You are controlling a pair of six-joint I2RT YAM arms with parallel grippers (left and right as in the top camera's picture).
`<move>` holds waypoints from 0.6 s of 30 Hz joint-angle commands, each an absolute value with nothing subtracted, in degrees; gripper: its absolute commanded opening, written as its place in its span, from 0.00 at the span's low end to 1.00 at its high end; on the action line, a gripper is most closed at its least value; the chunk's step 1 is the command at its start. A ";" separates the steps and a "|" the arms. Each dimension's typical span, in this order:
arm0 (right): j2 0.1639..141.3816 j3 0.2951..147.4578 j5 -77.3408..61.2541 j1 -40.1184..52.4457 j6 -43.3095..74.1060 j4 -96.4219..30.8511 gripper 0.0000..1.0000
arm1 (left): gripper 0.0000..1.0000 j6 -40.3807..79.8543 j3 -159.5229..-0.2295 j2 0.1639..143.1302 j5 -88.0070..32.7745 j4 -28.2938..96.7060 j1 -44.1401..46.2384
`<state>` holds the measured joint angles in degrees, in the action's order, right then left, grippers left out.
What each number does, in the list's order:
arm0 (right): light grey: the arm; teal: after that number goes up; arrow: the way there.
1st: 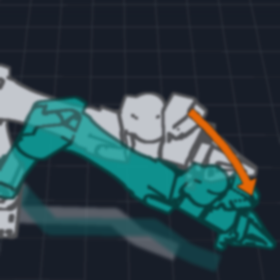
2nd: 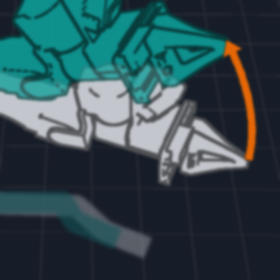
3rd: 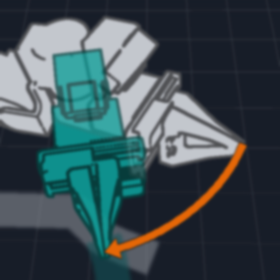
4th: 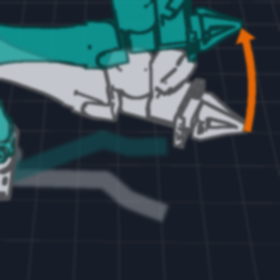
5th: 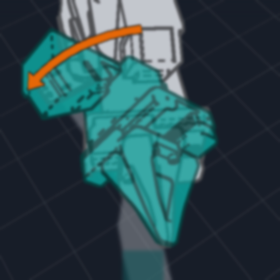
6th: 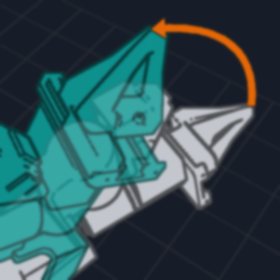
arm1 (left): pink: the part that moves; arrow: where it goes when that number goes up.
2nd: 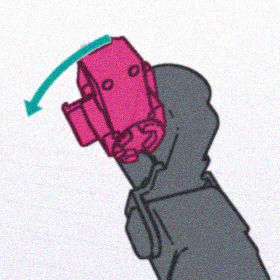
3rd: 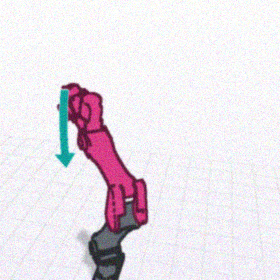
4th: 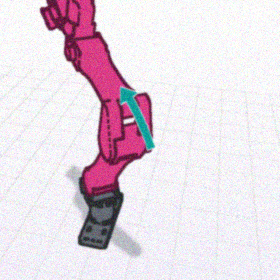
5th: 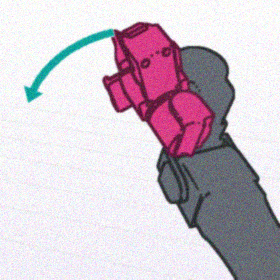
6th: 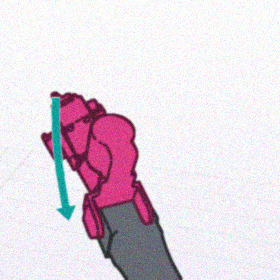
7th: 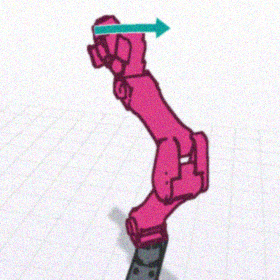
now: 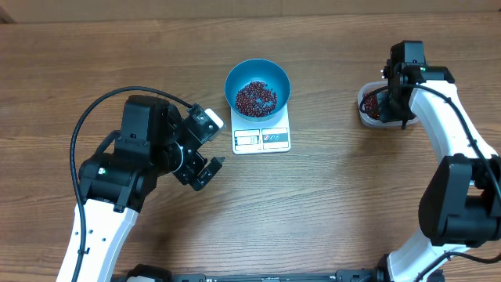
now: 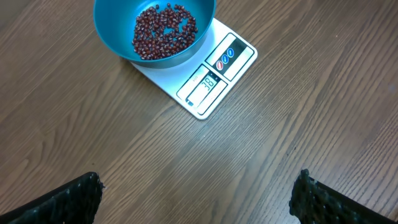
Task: Scoop item into bowl and weigh 150g on scale
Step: 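Position the red scoop over the bean tub with the right gripper, then dip the red scoop into the beans in the tub with the right gripper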
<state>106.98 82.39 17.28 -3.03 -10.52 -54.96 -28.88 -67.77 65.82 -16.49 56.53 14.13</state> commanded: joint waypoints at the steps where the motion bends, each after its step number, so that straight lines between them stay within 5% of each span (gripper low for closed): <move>1: 109.23 83.64 12.32 -3.29 -8.80 -54.30 0.04 | 1.00 -28.27 -69.17 66.02 -16.29 56.34 13.85; 18: 114.78 83.66 -6.22 -3.36 -3.64 -57.32 0.04 | 1.00 -28.27 -69.17 66.02 -16.29 56.34 13.85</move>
<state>112.16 84.01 1.72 -3.90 -4.45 -55.72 -28.88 -67.77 65.82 -16.47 56.53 14.13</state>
